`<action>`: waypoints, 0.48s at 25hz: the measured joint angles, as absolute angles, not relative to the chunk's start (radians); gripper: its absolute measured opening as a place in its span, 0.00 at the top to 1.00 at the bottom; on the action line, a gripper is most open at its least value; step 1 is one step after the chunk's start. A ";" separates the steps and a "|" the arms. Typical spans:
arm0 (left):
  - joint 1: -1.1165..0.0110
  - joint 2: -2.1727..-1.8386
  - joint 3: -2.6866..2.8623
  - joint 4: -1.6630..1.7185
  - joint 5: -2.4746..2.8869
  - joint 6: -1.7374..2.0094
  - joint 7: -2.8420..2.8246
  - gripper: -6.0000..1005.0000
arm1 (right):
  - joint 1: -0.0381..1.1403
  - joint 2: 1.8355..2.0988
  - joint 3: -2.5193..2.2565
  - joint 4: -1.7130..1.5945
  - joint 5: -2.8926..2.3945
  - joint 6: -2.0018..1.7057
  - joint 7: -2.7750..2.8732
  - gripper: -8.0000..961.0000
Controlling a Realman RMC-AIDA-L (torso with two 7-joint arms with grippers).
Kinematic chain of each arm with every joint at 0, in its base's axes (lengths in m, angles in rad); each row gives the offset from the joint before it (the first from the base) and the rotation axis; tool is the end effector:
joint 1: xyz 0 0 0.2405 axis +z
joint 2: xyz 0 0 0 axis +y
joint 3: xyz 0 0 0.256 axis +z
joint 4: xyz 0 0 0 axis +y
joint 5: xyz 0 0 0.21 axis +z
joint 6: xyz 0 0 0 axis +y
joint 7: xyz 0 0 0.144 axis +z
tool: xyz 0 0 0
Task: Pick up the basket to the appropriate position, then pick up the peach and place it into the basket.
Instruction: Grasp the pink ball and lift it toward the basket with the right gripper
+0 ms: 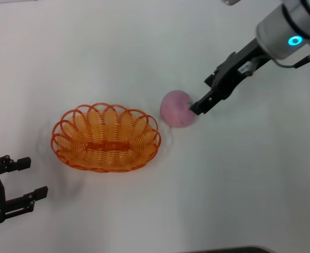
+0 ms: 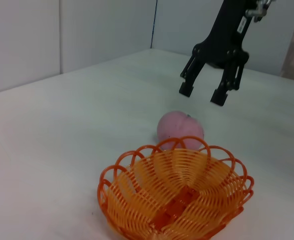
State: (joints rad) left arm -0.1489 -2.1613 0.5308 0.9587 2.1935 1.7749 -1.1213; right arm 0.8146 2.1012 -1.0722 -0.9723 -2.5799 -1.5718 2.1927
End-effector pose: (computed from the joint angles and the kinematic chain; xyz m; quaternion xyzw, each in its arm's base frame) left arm -0.3446 0.2031 0.0266 -0.9503 -0.1972 -0.1598 0.1804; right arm 0.1815 0.3799 -0.0147 -0.9481 0.2794 -0.1317 0.0753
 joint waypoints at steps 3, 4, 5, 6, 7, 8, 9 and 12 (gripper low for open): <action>-0.149 -2.161 0.531 0.959 2.193 1.777 -1.121 0.27 | 0.821 2.101 -1.127 -0.944 -2.563 -1.526 2.206 0.03; -0.149 -2.161 0.531 0.959 2.193 1.779 -1.121 0.27 | 0.824 2.100 -1.138 -0.937 -2.561 -1.516 2.208 0.03; -0.149 -2.161 0.531 0.959 2.193 1.780 -1.122 0.27 | 0.827 2.100 -1.149 -0.929 -2.559 -1.508 2.210 0.03; -0.149 -2.161 0.531 0.959 2.194 1.782 -1.123 0.27 | 0.831 2.101 -1.159 -0.920 -2.556 -1.497 2.213 0.03; -0.149 -2.161 0.531 0.959 2.194 1.783 -1.123 0.27 | 0.834 2.101 -1.167 -0.911 -2.552 -1.487 2.215 0.03; -0.149 -2.161 0.531 0.959 2.194 1.783 -1.124 0.27 | 0.836 2.101 -1.172 -0.903 -2.547 -1.477 2.216 0.03; -0.149 -2.161 0.531 0.959 2.194 1.783 -1.124 0.27 | 0.839 2.101 -1.179 -0.894 -2.542 -1.466 2.216 0.04; -0.149 -2.161 0.531 0.959 2.194 1.784 -1.126 0.27 | 0.847 2.100 -1.204 -0.865 -2.528 -1.433 2.217 0.04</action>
State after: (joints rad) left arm -0.1488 -2.1613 0.5307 0.9586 2.1939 1.7836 -1.1257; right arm 0.8474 2.0996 -1.2043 -0.8654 -2.5275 -1.4335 2.2167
